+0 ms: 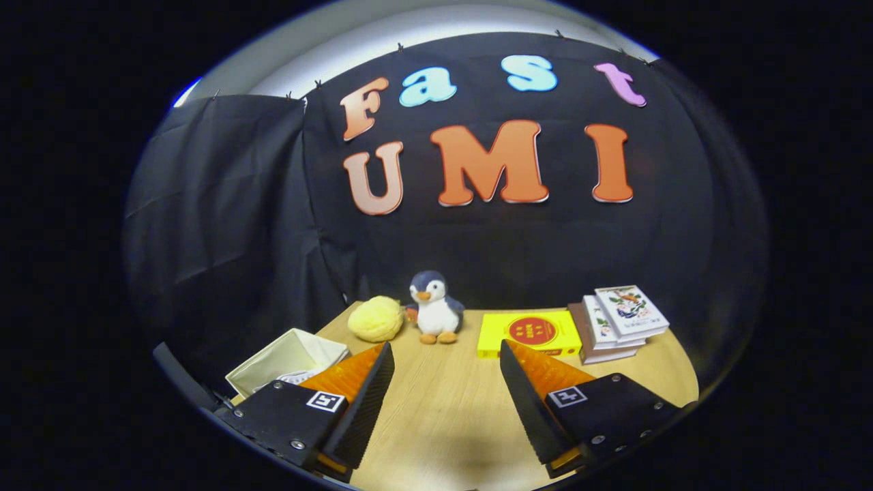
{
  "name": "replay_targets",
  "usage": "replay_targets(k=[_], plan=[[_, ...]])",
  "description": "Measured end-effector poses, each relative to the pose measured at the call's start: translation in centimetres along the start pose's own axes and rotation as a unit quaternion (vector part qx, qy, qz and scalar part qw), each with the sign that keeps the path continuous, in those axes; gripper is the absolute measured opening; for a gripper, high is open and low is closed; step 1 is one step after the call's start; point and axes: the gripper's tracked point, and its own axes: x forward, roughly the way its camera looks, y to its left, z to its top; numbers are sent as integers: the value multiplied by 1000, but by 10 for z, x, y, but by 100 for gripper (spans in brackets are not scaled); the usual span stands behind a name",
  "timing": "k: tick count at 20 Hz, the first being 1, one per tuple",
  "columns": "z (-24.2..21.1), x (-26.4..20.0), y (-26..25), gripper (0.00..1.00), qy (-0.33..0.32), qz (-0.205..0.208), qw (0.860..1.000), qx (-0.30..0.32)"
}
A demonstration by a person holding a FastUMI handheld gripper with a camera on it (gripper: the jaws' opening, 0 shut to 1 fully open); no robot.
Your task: Open the storage box then place both shoes into the box .Put the left shoe in first, then the right shoe, with the right side of both shoes facing outward in a uniform manner.
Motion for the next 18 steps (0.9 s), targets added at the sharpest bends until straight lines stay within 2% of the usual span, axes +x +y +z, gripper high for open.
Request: replay_targets(k=[6,7,9,13,16,18], plan=[[32,-32,-61,93,-79,-36,996,-9],[36,-36,-73,98,-90,-46,995,-11],[41,-45,-89,98,-107,-63,992,-17],[54,-64,-105,98,-147,-76,986,-30],[60,-72,-120,98,-180,-110,975,-67],[67,-80,-117,97,-192,-116,971,-81]])
